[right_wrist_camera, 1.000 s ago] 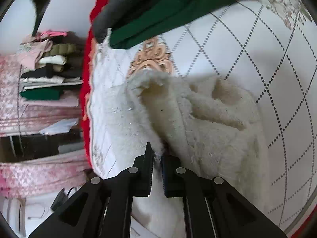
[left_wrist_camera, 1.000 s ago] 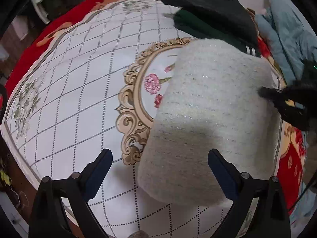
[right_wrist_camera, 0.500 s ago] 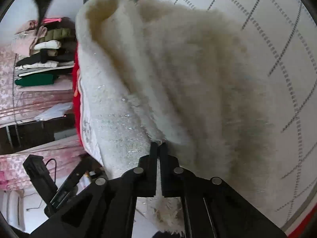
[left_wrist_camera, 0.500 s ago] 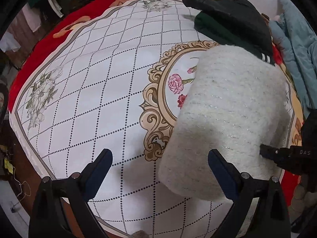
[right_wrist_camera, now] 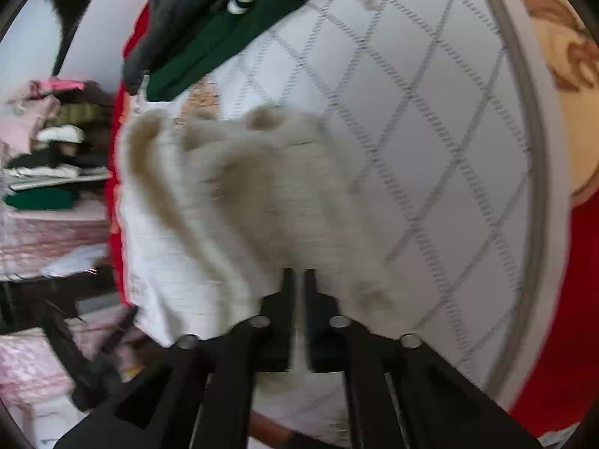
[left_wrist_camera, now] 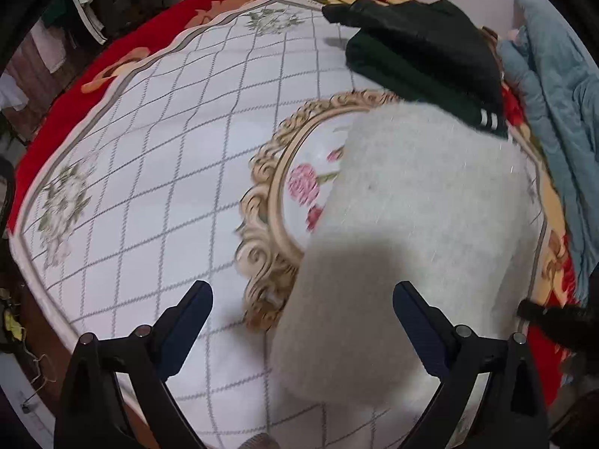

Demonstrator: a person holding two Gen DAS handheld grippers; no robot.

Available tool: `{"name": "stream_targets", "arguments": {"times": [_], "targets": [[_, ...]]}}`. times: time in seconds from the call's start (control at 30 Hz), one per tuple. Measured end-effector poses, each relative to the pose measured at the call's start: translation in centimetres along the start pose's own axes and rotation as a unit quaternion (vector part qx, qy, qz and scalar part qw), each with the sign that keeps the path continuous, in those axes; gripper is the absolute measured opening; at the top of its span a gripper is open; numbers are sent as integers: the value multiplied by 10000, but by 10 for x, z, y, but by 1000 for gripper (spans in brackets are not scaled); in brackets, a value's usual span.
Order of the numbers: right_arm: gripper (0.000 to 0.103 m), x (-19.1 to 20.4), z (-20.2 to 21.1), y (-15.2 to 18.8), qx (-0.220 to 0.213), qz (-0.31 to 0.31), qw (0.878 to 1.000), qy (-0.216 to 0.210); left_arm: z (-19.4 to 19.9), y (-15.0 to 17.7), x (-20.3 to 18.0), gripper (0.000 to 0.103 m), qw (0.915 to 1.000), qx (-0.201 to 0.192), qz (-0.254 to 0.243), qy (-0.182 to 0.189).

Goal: Fold large clothes

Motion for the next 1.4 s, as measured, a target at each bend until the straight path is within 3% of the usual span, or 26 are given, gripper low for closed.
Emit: {"name": "stream_targets", "arguments": {"times": [0.03, 0.07, 0.1, 0.3, 0.4, 0.53, 0.67, 0.77, 0.9, 1.0, 1.1, 1.13, 1.2, 1.27, 1.4], "targets": [[51, -7, -1, -2, -33, -47, 9999, -82, -3, -5, -2, 98, 9999, -3, 15, 132], [82, -12, -2, -4, -78, -90, 9997, -228, -9, -10, -5, 98, 9996, 40, -9, 262], [89, -16, -5, -6, -121, -120, 9991, -397, -18, -16, -10, 98, 9987, 160, -68, 474], [89, -39, -56, -24, 366, -337, 9917, -1184, -63, -35, -39, 98, 9905, 591, -579, 1100], [89, -42, -60, -30, 240, -719, 9834, -1650, -69, -41, -48, 100, 9871, 633, -714, 1285], [93, -42, -51, -26, 124, -546, 9815, -1830, -73, -43, -54, 100, 9844, 644, -890, 1372], [94, -47, -50, -22, 230, -746, 9738, -2136, -74, -45, -54, 100, 9830, 760, -841, 1445], [94, -48, -31, -21, 73, -783, 9674, -2407, -74, -47, -54, 100, 9828, 768, -878, 1432], [103, -35, -34, -16, 182, -351, 9738, -2238, -76, -47, -64, 101, 9791, 797, -1015, 1572], [103, -23, -62, -22, 441, -152, 9826, -1800, -77, -47, -69, 101, 9770, 737, -1196, 1607], [101, -14, -80, -30, 431, -52, 9896, -1371, -79, -49, -70, 101, 9746, 687, -1219, 1747], [98, -9, -83, -31, 420, -15, 9907, -1295, -78, -49, -71, 101, 9740, 658, -1237, 1781], [76, -3, -84, -30, 391, 42, 9914, -1248, -73, -49, -74, 100, 9734, 510, -1374, 1761], [64, 2, -81, -28, 294, -176, 9893, -1418, -63, -48, -80, 100, 9718, 303, -1579, 1726], [54, 17, -71, -25, 69, -350, 9872, -1556, -50, -55, -88, 99, 9677, 205, -1745, 1806]]}}
Point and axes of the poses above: each gripper's, at about its wrist camera, not at the fingertips, and z roughly against the way its jaws point, x to its left, y to its underside, the point moved 4 cm from there along -z, roughly the way its jaws point, and after that the axes turned 8 degrees about -y, right-handed, at the moved point
